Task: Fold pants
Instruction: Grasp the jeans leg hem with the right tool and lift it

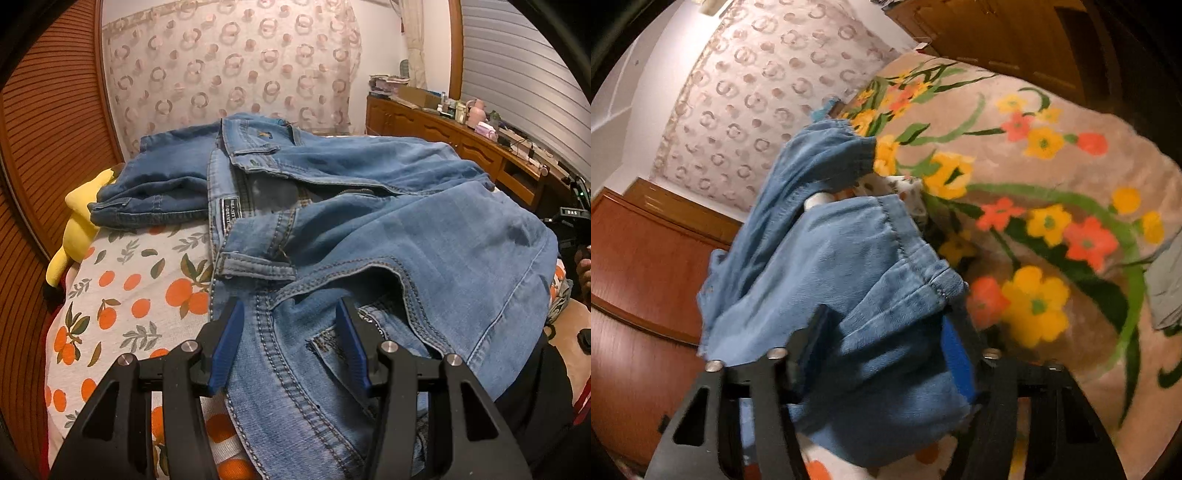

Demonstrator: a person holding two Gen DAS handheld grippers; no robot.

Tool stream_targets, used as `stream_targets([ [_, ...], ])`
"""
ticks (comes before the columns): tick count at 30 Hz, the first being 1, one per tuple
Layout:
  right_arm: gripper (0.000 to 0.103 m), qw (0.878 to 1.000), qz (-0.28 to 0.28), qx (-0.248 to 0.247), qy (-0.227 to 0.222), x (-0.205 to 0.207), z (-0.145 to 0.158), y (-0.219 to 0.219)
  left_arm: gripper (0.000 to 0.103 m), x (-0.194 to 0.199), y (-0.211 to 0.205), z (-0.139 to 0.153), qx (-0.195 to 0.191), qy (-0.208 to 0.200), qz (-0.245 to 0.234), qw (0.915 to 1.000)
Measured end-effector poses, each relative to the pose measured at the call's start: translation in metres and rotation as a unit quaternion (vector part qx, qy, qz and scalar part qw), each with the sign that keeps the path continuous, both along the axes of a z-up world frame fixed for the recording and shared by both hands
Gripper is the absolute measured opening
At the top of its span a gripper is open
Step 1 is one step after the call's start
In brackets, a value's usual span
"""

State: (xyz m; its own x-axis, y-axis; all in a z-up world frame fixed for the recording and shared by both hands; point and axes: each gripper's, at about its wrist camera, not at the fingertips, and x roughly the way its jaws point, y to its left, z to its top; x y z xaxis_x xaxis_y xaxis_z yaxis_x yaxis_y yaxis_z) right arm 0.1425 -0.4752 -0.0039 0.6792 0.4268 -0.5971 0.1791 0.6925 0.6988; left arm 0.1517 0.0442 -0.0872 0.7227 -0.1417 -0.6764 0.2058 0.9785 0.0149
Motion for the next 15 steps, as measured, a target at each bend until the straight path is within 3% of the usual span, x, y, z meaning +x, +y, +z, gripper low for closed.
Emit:
stream_targets([
  [1, 0.039, 1.000, 0.003, 0.001, -0.002, 0.000, 0.004, 0.000, 0.053, 0.000, 0.000, 0.000, 0.000, 0.000, 0.000, 1.0000],
  [2, 0.018, 1.000, 0.007, -0.006, -0.008, -0.001, 0.009, 0.003, 0.053, 0.000, 0.000, 0.000, 0.000, 0.001, 0.000, 1.0000],
  [3, 0.006, 1.000, 0.003, -0.025, -0.012, -0.003, 0.016, 0.005, 0.053, 0.000, 0.000, 0.000, -0.001, 0.000, 0.000, 1.0000],
  [5, 0.005, 0.997, -0.008, -0.066, -0.025, -0.004, 0.034, 0.011, 0.053, 0.000, 0.001, 0.000, -0.002, 0.000, 0.000, 1.0000],
  [11, 0.004, 0.988, 0.013, -0.111, -0.105, 0.007, 0.105, 0.029, 0.053, 0.000, 0.000, 0.000, -0.006, 0.000, -0.001, 1.0000],
  [15, 0.004, 0.973, 0.031, -0.148, -0.173, 0.008, 0.165, 0.048, 0.053, -0.001, 0.002, 0.006, -0.012, -0.004, 0.001, 0.9999],
])
